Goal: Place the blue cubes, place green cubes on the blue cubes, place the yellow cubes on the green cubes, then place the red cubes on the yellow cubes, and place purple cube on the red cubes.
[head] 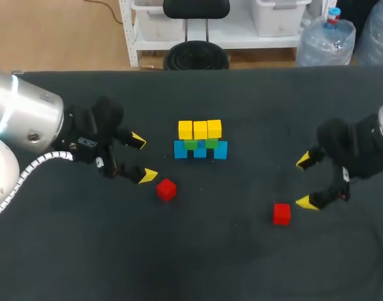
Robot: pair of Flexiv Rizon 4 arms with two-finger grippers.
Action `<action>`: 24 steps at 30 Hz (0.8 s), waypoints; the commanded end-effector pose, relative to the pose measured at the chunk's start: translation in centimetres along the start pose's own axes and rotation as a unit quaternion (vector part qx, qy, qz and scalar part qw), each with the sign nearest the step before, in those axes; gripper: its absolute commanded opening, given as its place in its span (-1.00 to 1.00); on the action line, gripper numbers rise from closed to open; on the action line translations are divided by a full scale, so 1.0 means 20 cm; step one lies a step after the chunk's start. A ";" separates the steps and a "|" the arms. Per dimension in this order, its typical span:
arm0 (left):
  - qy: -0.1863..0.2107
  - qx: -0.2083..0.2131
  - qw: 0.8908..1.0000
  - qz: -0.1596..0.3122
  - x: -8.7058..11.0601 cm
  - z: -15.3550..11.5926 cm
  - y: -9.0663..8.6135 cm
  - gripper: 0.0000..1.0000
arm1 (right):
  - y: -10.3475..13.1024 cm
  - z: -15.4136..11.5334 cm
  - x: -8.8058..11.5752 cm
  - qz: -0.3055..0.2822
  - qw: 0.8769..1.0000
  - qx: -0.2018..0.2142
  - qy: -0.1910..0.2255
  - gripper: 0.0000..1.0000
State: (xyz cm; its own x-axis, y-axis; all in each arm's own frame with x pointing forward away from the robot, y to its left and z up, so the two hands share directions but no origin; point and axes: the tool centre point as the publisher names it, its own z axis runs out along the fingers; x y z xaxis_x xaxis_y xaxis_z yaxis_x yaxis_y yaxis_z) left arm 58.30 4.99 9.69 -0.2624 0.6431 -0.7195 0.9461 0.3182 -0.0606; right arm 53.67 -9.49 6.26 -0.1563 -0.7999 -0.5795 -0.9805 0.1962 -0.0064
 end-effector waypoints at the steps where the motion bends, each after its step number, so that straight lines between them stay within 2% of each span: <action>1: -0.002 0.000 1.000 0.001 0.01 0.00 0.00 1.00 | 0.05 -0.03 0.01 -0.018 1.000 -0.019 0.004 1.00; 10: -0.002 0.000 1.000 0.001 0.01 0.00 0.00 1.00 | 0.17 0.03 0.09 -0.036 0.997 -0.056 0.037 1.00; 24: -0.002 0.000 1.000 0.001 0.01 0.00 0.00 1.00 | 0.17 0.19 0.14 -0.022 0.996 -0.070 0.054 1.00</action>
State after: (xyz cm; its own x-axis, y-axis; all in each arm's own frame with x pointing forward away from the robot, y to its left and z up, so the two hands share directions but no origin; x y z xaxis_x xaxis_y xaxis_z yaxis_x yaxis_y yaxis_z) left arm 58.30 4.99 9.69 -0.2625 0.6430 -0.7195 0.9461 0.3183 -0.0607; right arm 49.71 -9.53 2.19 -0.1166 -0.8633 -0.4910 -0.9927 0.0861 0.0844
